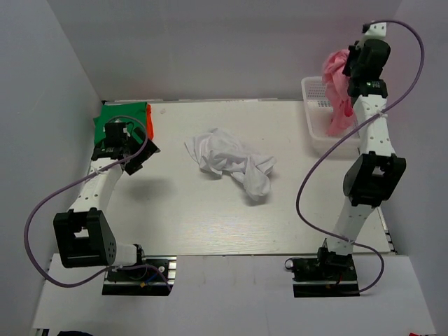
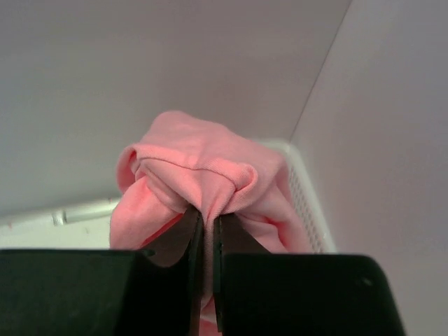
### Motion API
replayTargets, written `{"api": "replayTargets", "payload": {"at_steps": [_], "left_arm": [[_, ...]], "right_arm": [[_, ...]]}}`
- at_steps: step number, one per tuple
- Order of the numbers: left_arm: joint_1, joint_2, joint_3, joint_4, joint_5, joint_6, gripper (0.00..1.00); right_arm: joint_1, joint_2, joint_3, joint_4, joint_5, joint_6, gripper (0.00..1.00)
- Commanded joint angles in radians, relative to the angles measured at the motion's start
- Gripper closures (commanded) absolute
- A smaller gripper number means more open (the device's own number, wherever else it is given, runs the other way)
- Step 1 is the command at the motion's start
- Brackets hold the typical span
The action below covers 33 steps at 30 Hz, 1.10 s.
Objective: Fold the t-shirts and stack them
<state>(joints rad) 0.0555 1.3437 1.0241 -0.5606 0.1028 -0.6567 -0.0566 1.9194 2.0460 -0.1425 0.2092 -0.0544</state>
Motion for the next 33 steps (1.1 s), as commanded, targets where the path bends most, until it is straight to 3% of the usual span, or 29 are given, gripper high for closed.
{"api": "replayTargets", "payload": {"at_steps": [1,3,6,7,8,14,17,18,20,23,27,32,33], "left_arm": [[-0.003,0.011,0.051,0.053,0.055,0.037,0.0],[-0.014,0.025,0.062,0.074,0.093,0.046,0.0],[-0.061,0.07,0.074,0.117,0.165,0.087,0.0],[-0.106,0.08,0.088,0.117,0.176,0.098,0.0],[-0.13,0.101,0.102,0.128,0.176,0.11,0.0],[-0.314,0.091,0.113,0.059,0.072,0.17,0.0],[-0.391,0.02,0.064,0.119,0.072,0.235,0.0],[-0.408,0.02,0.051,0.148,0.072,0.247,0.0],[-0.457,0.061,0.083,0.148,0.072,0.272,0.0],[-0.508,0.17,0.142,0.111,-0.052,0.292,0.0],[-0.531,0.25,0.176,0.129,-0.068,0.333,0.0],[-0.552,0.298,0.194,0.179,-0.097,0.342,0.25],[-0.553,0.308,0.203,0.179,-0.106,0.342,0.37]], "right_arm": [[-0.078,0.055,-0.004,-0.071,-0.261,0.099,1.0],[-0.1,0.119,-0.004,-0.123,-0.32,0.11,1.0],[-0.117,0.177,0.054,-0.276,-0.251,0.142,0.55],[-0.114,0.175,0.069,-0.305,-0.237,0.146,0.23],[-0.108,0.15,0.066,-0.362,-0.219,0.156,0.1],[-0.037,-0.097,-0.214,-0.328,-0.277,0.177,0.1],[0.053,-0.203,-0.315,-0.373,-0.294,0.166,0.1],[0.146,-0.267,-0.408,-0.374,-0.329,0.163,0.1],[0.205,-0.343,-0.522,-0.332,-0.413,0.172,0.1],[0.311,-0.439,-0.668,-0.313,-0.43,0.195,0.1],[0.411,-0.468,-0.734,-0.35,-0.432,0.231,0.1],[0.531,-0.43,-0.738,-0.374,-0.383,0.243,0.11],[0.556,-0.416,-0.747,-0.371,-0.38,0.243,0.11]]}}
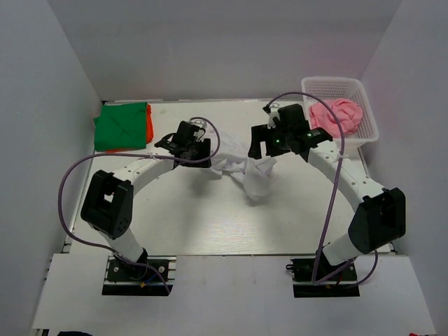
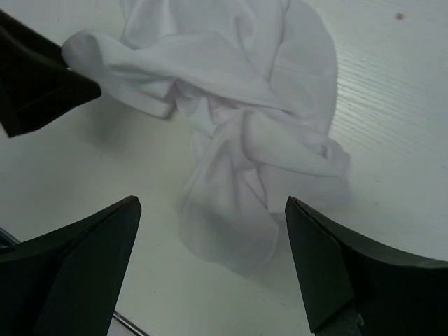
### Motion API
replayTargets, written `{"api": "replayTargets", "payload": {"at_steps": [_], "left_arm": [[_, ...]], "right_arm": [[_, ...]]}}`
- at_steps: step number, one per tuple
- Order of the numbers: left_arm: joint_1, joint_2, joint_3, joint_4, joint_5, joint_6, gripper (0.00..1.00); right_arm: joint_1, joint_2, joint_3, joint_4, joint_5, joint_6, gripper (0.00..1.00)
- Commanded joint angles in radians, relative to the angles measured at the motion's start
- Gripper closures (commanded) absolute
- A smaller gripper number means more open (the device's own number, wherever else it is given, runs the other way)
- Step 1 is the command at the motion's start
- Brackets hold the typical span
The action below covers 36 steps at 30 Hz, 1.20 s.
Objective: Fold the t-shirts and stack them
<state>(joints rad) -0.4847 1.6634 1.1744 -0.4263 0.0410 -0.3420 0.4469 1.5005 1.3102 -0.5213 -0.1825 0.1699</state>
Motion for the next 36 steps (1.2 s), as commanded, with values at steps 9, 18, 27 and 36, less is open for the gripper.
{"api": "replayTargets", "payload": {"at_steps": [9,18,27,36], "left_arm": [[-0.012,0.042,0.073,0.126,-0.052,0.037,0.9],[-0.012,-0.065,0.016,0.179,-0.174,0.037,1.0],[-0.012,-0.298,0.047,0.115,-0.472,-0.025,1.0],[-0.012,-0.651,0.194,0.055,-0.53,0.032,1.0]], "right_arm": [[0.151,0.084,-0.077,0.081,0.219,0.108,0.12],[0.154,0.191,-0.063,0.176,0.291,0.16,0.96],[0.15,-0.143,-0.048,0.13,0.595,0.083,1.0],[0.148,-0.512,0.102,0.17,0.692,-0.096,1.0]]}}
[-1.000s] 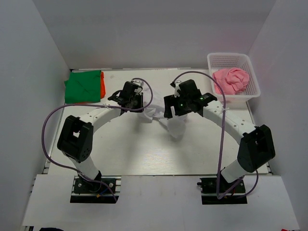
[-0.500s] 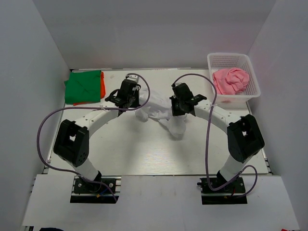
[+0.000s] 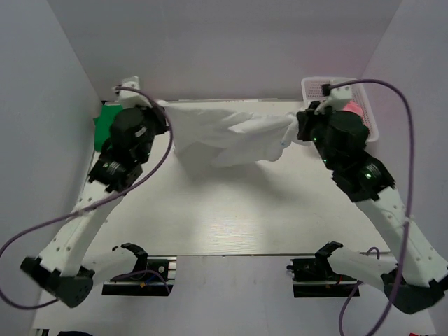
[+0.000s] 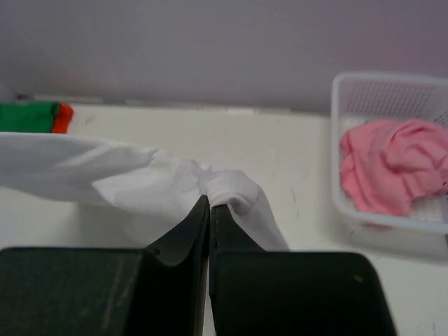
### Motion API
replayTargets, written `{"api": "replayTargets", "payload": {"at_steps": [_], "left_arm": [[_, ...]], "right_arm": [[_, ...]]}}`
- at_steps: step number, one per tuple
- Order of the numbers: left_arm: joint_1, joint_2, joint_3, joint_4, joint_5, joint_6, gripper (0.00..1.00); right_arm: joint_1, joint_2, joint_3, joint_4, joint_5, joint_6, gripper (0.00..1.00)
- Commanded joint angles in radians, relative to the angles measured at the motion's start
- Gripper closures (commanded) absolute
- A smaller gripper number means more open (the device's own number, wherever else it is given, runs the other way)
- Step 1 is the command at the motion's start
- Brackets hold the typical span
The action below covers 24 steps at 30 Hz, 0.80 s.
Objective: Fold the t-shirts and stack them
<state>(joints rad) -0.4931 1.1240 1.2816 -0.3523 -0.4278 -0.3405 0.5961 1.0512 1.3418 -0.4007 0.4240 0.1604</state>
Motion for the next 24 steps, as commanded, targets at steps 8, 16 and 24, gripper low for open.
{"api": "replayTargets", "payload": {"at_steps": [8,16,24], "left_arm": [[0.014,-0.242,0.391,-0.167,-0.062,0.119,1.0],[0.014,-0.161,0.466,-0.217,-0.094,0.118,1.0],[0.014,0.121,0.296,-0.186,-0.347,0.055,1.0]], "right_arm": [[0.001,-0.261,0.23,0.097,0.127,-0.254,1.0],[0.001,-0.212,0.243,0.161,0.208,-0.361,1.0],[-0.06,0.067,-0.027,0.459,0.417,-0.414,1.0]]}}
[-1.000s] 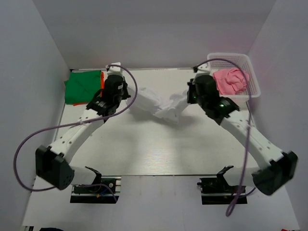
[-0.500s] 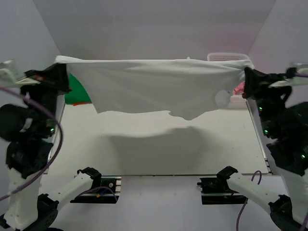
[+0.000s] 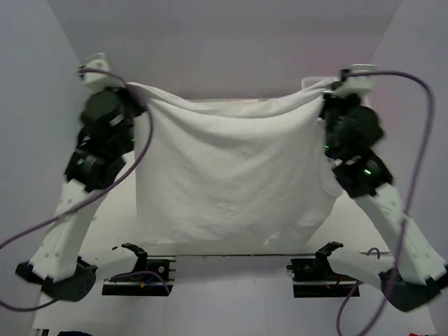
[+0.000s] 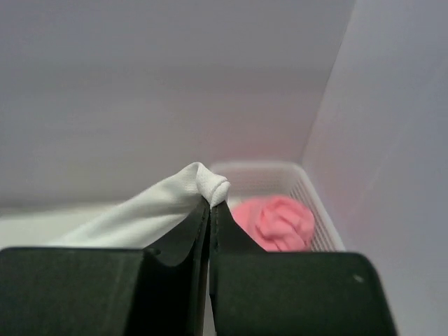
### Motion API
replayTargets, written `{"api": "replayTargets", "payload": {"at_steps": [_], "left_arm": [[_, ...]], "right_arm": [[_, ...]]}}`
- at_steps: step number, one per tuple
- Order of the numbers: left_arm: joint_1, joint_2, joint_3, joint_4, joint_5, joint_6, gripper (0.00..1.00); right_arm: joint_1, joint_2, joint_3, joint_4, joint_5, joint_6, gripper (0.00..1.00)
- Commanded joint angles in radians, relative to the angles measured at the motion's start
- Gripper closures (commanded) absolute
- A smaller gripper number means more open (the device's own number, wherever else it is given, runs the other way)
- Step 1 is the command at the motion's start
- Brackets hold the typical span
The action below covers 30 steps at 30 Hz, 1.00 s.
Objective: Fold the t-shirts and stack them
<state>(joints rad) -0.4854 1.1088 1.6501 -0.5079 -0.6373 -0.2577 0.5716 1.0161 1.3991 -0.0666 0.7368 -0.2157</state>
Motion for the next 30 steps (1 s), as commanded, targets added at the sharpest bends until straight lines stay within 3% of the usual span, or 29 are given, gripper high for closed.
{"api": "replayTargets", "payload": {"at_steps": [1,3,4,6,7,8,9,10,12,14,20,26,30], "left_arm": [[0.017,0.176,-0.125,-0.02,-0.172,-0.058,1.0],[0.046,0.27,-0.162,-0.038,-0.194,-0.135,1.0],[0.063,0.325,-0.171,-0.085,-0.194,-0.178,1.0],[0.123,0.518,-0.136,-0.167,-0.194,-0.331,0.76],[0.14,0.586,-0.11,-0.261,-0.194,-0.371,0.59],[0.155,0.717,-0.077,-0.317,-0.194,-0.449,0.19],[0.166,0.779,0.012,-0.381,-0.205,-0.494,0.07],[0.177,0.831,0.06,-0.446,-0.216,-0.524,0.02],[0.189,0.92,0.155,-0.559,-0.234,-0.557,0.0],[0.189,0.921,0.166,-0.539,-0.223,-0.557,0.0],[0.16,0.736,-0.08,-0.295,-0.024,-0.408,0.0],[0.149,0.64,-0.271,-0.088,0.308,-0.345,0.0],[0.102,0.658,-0.3,0.0,0.384,-0.321,0.0]], "right_arm": [[-0.07,0.187,-0.095,0.126,0.048,0.002,1.0],[-0.102,0.255,-0.133,0.128,-0.026,0.03,1.0],[-0.148,0.379,-0.134,0.116,-0.107,0.091,1.0],[-0.176,0.465,-0.103,0.088,-0.158,0.133,1.0],[-0.202,0.609,-0.089,0.023,-0.2,0.178,1.0],[-0.208,0.652,-0.069,-0.01,-0.201,0.199,0.9],[-0.211,0.724,-0.004,-0.068,-0.221,0.208,0.68],[-0.216,0.757,0.018,-0.134,-0.22,0.266,0.31],[-0.219,0.811,0.04,-0.173,-0.238,0.289,0.1],[-0.22,0.788,0.023,-0.171,-0.301,0.298,0.1],[-0.213,0.687,-0.127,-0.187,-0.505,0.352,0.1],[-0.217,0.621,-0.267,-0.199,-0.548,0.433,0.1],[-0.214,0.61,-0.339,-0.196,-0.609,0.475,0.1]]}}
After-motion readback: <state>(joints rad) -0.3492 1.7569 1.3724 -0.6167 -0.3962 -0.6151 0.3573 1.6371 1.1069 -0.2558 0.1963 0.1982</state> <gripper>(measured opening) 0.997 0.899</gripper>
